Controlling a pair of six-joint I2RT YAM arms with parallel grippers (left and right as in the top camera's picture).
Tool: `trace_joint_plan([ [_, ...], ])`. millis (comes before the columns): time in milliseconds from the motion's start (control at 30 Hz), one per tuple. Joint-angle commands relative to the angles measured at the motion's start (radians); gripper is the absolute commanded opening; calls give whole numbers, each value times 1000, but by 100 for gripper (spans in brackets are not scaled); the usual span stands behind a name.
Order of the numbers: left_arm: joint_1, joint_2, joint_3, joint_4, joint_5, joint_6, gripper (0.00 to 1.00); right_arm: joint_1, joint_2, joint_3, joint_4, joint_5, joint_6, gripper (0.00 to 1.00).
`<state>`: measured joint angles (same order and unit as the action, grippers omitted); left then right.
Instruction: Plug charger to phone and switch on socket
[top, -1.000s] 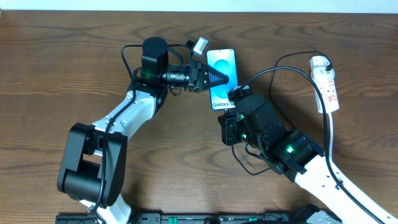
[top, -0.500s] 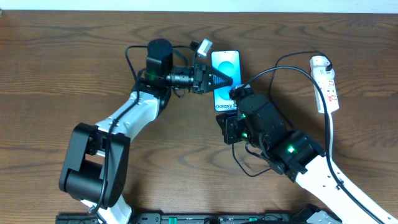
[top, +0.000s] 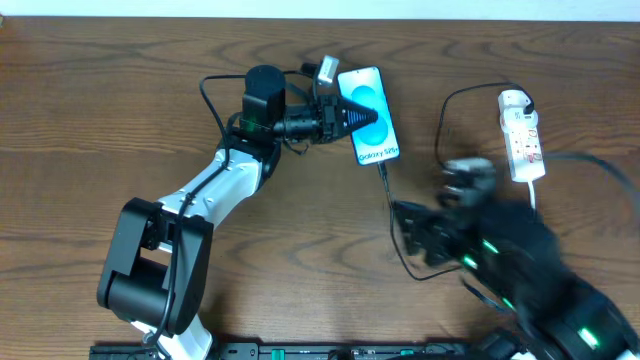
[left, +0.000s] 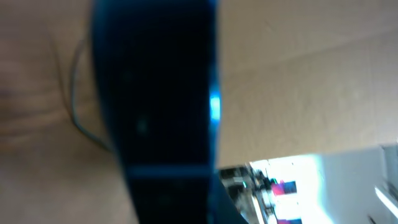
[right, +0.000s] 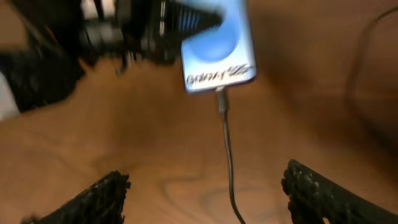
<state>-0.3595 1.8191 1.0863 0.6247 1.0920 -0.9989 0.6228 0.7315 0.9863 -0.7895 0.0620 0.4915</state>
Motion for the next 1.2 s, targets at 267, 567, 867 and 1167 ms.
trace_joint_plan([
  [267, -107, -17, 143, -418, -245, 270, 7, -14, -280, 27, -20, 385, 2, 88],
  [567, -100, 79, 354, -836, -229, 560, 7, -14, -262, 26, -23, 384, 40, 89],
  [867, -100, 332, 464, -868, -8, 550, 7, -14, -260, 26, -42, 384, 47, 89],
  [1167, -100, 397, 463, -866, 42, 562, 7, -14, -260, 26, -52, 384, 47, 89],
])
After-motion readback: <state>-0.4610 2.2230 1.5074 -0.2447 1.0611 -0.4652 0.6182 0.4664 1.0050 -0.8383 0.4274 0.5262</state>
